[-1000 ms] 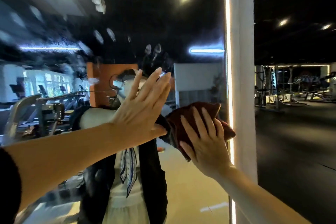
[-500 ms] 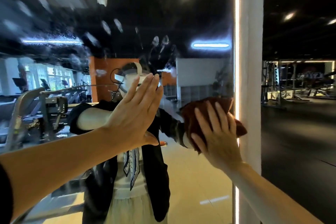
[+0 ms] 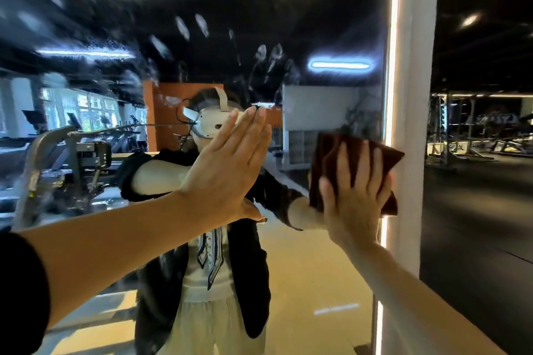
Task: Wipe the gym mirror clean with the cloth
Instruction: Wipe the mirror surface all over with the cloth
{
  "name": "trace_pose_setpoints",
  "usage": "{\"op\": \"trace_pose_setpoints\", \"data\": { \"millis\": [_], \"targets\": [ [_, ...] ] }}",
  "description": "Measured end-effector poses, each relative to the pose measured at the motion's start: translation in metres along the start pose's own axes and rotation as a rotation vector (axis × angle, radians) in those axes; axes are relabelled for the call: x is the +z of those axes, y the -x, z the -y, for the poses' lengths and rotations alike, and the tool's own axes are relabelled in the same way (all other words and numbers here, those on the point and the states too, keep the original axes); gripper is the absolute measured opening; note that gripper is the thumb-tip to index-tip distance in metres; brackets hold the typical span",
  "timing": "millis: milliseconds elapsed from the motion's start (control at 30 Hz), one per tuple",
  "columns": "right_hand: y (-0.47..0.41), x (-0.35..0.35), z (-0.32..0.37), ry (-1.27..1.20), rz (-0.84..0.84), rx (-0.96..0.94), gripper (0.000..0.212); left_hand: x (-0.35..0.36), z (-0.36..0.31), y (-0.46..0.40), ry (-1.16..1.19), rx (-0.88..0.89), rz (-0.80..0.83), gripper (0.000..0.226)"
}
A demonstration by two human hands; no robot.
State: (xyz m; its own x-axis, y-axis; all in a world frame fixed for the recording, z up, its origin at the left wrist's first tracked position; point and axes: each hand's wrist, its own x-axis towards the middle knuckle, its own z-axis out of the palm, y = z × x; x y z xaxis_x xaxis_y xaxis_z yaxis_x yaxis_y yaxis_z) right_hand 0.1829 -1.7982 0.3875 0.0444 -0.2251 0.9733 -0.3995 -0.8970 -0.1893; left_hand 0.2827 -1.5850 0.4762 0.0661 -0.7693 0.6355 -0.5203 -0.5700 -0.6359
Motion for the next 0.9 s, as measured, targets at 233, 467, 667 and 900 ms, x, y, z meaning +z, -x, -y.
{"op": "trace_pose_setpoints", "data": {
  "millis": [233, 467, 667, 900],
  "targets": [
    [0.016, 0.009, 0.054, 0.050, 0.023, -0.227, 0.054, -0.003, 0.005, 0.005, 0.009, 0.004, -0.061, 0.142],
    [-0.014, 0.009, 0.032, 0.091, -0.083, 0.201, 0.057, -0.003, 0.045, 0.037, 0.037, -0.009, -0.172, 0.137],
    [0.024, 0.005, 0.080, 0.029, 0.104, -0.308, 0.057, 0.006, 0.050, 0.036, -0.030, -0.025, -0.108, 0.142],
    [-0.058, 0.007, 0.070, -0.002, -0.077, 0.062, 0.056, -0.005, 0.074, 0.035, -0.006, 0.029, -0.209, 0.118]
  ]
}}
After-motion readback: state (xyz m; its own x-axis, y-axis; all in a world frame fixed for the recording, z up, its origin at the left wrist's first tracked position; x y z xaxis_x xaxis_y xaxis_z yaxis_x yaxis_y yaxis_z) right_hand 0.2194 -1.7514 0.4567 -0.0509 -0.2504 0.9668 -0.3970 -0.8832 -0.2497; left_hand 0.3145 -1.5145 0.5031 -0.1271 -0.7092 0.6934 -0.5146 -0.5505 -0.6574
